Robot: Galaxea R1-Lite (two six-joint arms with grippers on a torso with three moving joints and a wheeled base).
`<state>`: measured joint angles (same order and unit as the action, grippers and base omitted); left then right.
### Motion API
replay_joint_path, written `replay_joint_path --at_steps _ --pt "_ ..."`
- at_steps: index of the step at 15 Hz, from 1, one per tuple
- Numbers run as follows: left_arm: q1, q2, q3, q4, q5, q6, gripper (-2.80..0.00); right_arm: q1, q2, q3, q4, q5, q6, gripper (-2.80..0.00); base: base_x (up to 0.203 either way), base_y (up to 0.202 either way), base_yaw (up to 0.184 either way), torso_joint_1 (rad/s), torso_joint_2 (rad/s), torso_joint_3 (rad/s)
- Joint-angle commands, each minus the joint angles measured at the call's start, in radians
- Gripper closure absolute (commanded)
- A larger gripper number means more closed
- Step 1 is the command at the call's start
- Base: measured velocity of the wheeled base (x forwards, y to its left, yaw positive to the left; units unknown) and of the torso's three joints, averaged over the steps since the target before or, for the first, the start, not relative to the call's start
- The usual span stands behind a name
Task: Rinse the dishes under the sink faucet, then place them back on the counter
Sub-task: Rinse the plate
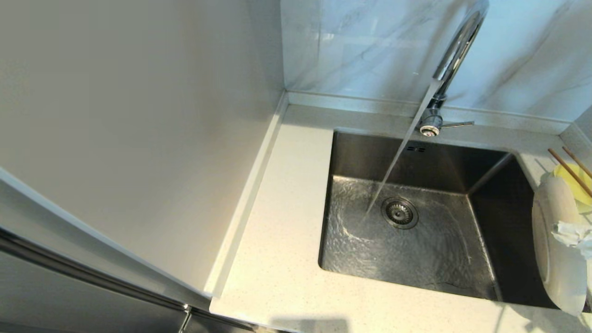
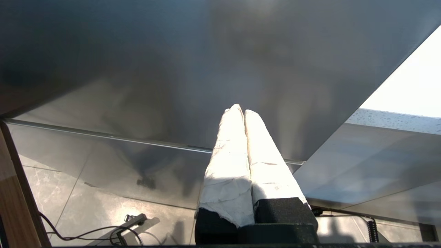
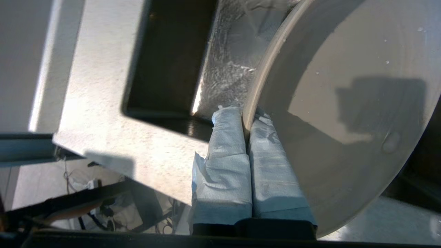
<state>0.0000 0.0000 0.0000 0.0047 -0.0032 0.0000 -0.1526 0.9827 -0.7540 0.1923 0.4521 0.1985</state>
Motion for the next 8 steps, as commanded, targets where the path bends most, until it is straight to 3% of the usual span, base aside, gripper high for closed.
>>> replay_joint_path --at_steps 1,8 --pt "0.0 0.0 0.0 0.0 -0.001 0.0 0.0 0.048 -0.002 -0.013 -0.001 0.004 0.001 0.0 0.0 0.0 0.0 0.0 0.0 0.0" --pt "0.0 0.0 0.0 0.0 0.0 0.0 0.0 0.284 0.071 -0.061 -0.092 0.001 -0.029 0.0 0.0 0.0 0.0 0.0 0.0 0.0"
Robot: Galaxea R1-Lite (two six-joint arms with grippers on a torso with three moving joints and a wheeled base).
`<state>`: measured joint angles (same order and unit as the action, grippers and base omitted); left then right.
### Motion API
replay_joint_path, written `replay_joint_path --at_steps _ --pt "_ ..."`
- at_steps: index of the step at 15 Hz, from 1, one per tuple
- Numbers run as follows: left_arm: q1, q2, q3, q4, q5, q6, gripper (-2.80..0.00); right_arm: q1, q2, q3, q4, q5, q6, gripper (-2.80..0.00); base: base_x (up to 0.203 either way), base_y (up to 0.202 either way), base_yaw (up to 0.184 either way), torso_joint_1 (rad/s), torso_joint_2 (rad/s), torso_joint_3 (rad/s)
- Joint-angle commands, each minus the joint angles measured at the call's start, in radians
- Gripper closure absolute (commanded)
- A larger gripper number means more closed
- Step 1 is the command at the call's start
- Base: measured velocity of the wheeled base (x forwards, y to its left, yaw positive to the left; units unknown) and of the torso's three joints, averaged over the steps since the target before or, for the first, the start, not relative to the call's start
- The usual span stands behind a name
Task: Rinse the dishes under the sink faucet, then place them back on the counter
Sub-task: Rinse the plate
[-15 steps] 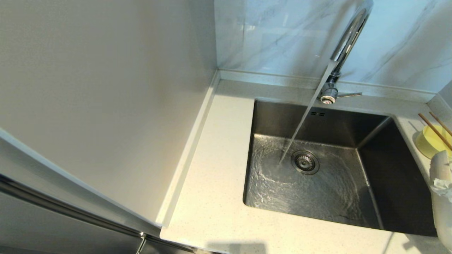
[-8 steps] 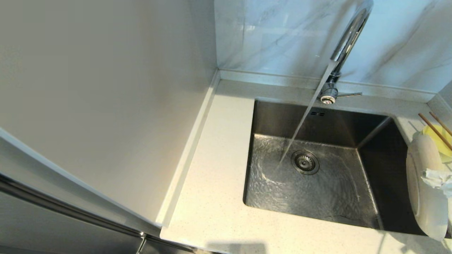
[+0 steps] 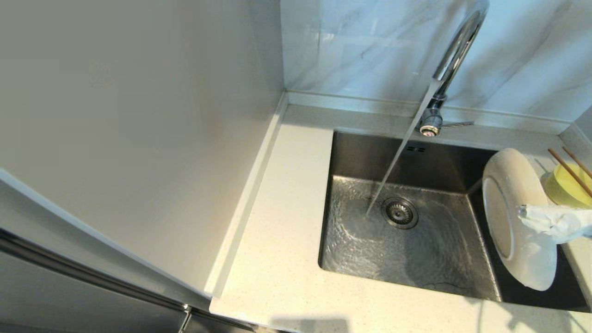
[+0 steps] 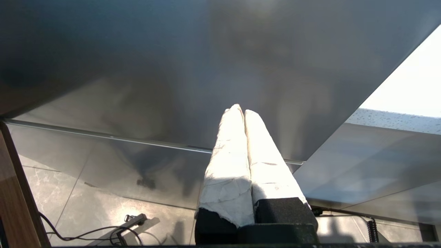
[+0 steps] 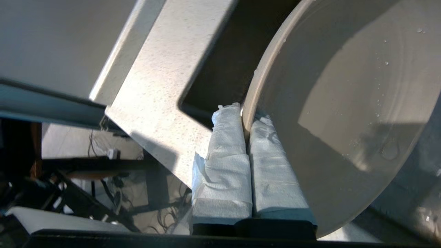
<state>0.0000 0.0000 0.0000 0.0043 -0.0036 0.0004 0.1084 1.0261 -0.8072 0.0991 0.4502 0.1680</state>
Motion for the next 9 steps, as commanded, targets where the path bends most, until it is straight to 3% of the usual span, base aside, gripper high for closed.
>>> replay_joint_path --at_steps 1,3,9 --pt "0.0 0.0 0.0 0.0 0.001 0.0 0.0 0.041 0.043 -0.019 -0.002 0.002 -0.055 0.0 0.0 0.0 0.0 0.0 0.0 0.0" --pt "0.0 0.0 0.0 0.0 0.001 0.0 0.0 0.085 0.076 -0.036 0.002 -0.001 -0.139 0.0 0.0 0.0 0.0 0.0 0.0 0.0" --pt "0.0 0.0 0.0 0.0 0.001 0.0 0.0 0.222 0.162 -0.091 -0.004 -0.016 -0.159 0.0 0.0 0.0 0.0 0.0 0.0 0.0"
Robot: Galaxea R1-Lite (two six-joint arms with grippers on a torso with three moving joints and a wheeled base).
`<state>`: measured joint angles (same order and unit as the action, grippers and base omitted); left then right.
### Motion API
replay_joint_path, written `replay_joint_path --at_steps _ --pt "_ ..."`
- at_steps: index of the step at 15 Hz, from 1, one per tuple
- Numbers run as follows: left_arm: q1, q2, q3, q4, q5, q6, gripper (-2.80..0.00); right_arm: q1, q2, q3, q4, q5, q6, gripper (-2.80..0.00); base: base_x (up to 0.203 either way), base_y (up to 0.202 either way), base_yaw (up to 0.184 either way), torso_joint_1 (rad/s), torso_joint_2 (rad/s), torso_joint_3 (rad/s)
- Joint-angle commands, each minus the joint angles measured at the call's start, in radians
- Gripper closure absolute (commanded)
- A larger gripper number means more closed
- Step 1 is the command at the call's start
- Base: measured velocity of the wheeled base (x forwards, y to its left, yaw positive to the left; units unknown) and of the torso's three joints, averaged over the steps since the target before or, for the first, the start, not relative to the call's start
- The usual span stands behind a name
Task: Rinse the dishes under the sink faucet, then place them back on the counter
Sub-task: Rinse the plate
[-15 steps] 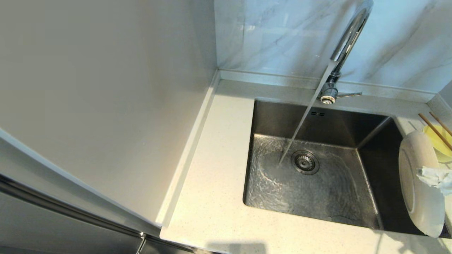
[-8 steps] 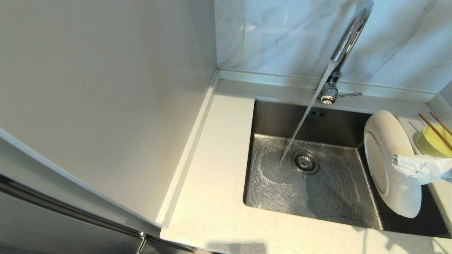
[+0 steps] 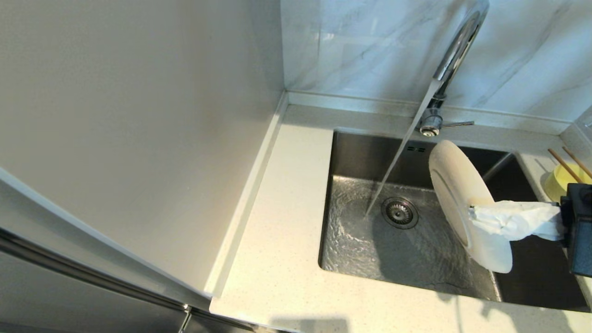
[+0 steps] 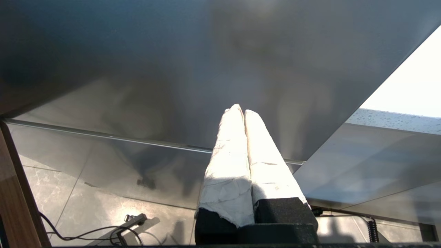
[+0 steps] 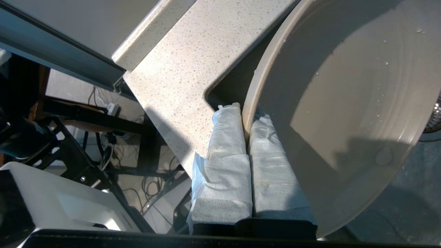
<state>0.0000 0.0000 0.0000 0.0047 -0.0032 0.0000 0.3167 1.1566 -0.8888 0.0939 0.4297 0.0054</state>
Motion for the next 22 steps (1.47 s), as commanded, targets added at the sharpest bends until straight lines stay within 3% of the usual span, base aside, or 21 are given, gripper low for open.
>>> replay_joint_path --at_steps 1,4,7,10,13,22 --pt "0.0 0.0 0.0 0.0 0.0 0.0 0.0 0.017 0.054 -0.022 0.001 -0.008 -0.031 0.0 0.0 0.0 0.0 0.0 0.0 0.0" --pt "0.0 0.0 0.0 0.0 0.0 0.0 0.0 0.022 0.137 -0.064 -0.001 -0.034 -0.069 0.0 0.0 0.0 0.0 0.0 0.0 0.0" --pt "0.0 0.0 0.0 0.0 0.0 0.0 0.0 0.022 0.215 -0.107 -0.078 -0.078 -0.028 0.0 0.0 0.0 0.0 0.0 0.0 0.0" --pt "0.0 0.0 0.0 0.0 -0.001 0.0 0.0 0.022 0.273 -0.161 -0.129 -0.13 0.088 0.0 0.0 0.0 0.0 0.0 0.0 0.0" --pt "0.0 0.0 0.0 0.0 0.0 0.0 0.0 0.021 0.311 -0.233 -0.131 -0.193 0.274 0.0 0.0 0.0 0.0 0.0 0.0 0.0" --pt "0.0 0.0 0.0 0.0 -0.001 0.0 0.0 0.022 0.368 -0.311 -0.126 -0.23 0.305 0.0 0.0 0.0 0.0 0.0 0.0 0.0"
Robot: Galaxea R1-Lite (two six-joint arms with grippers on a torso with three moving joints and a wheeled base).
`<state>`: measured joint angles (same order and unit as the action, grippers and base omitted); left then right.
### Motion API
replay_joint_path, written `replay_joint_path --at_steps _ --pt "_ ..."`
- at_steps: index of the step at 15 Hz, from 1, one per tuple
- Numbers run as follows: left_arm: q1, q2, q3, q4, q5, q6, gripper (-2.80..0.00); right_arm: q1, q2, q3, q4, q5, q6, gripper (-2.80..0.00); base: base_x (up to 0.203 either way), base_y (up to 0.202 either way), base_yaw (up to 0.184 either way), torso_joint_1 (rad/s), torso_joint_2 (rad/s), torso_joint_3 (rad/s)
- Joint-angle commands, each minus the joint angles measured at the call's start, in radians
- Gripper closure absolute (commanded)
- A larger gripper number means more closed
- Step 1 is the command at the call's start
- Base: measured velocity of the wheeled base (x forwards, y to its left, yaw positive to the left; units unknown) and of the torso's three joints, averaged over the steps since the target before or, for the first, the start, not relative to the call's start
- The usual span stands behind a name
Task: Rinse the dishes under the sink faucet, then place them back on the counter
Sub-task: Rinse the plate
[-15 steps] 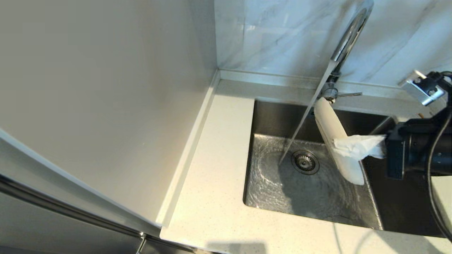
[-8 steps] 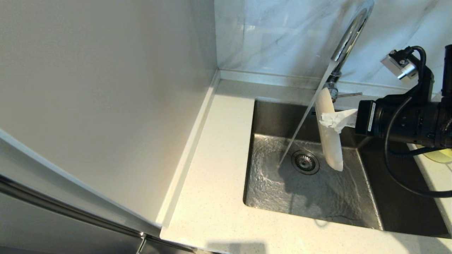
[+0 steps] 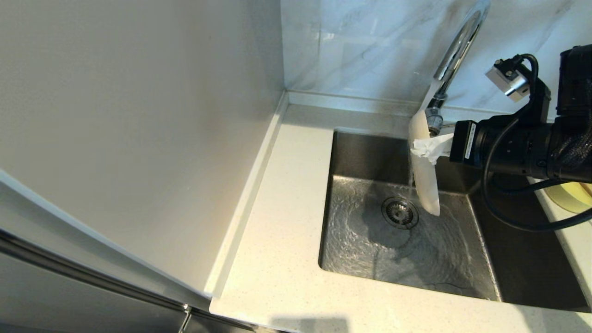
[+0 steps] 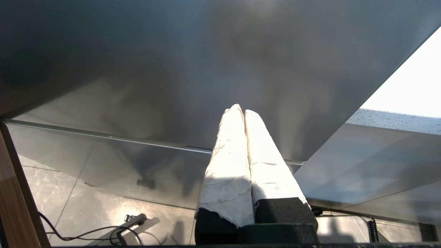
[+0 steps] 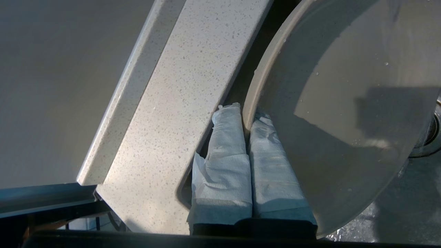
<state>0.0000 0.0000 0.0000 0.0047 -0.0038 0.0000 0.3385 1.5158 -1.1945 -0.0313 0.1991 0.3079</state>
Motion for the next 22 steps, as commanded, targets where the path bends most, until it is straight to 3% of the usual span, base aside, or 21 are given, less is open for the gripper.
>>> replay_joint_path --at_steps 1,22 --pt "0.0 0.0 0.0 0.0 0.0 0.0 0.0 0.0 0.011 -0.005 -0.002 -0.001 0.002 0.0 0.0 0.0 0.0 0.0 0.0 0.0" --pt "0.0 0.0 0.0 0.0 -0.001 0.0 0.0 -0.001 0.146 -0.125 0.002 -0.124 0.028 0.0 0.0 0.0 0.0 0.0 0.0 0.0"
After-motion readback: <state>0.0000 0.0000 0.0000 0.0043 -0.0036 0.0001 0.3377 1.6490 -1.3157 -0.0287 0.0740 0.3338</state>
